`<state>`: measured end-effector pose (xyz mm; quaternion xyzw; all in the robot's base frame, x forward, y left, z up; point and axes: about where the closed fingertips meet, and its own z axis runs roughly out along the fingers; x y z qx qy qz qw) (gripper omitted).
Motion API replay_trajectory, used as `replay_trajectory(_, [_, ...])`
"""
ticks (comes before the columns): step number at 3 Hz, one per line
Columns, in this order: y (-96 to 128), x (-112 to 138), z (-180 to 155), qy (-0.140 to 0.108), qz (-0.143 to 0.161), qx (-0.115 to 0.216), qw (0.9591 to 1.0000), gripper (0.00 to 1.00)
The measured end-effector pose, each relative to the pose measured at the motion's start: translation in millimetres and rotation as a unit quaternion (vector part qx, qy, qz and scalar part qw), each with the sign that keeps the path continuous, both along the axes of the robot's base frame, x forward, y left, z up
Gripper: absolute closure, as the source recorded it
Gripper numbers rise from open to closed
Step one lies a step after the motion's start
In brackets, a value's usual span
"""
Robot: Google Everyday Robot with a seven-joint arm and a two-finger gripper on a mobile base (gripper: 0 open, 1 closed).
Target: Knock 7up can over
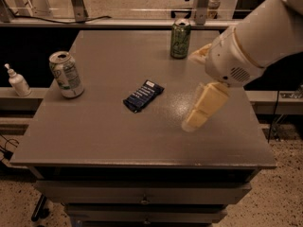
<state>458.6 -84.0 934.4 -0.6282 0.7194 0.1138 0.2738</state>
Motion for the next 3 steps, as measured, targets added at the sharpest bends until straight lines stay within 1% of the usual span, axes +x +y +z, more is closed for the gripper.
replay_trajectory(1, [51.9, 4.4, -4.5, -0.012, 0.025, 0.049, 0.9984, 0.0])
replay_trajectory(2, [51.9, 4.4, -4.4, -0.012, 0.025, 0.049, 0.9984, 0.0])
replay_trajectory(3, [68.9, 9.3, -13.9, -0.009, 0.027, 0.08, 0.9964, 0.0])
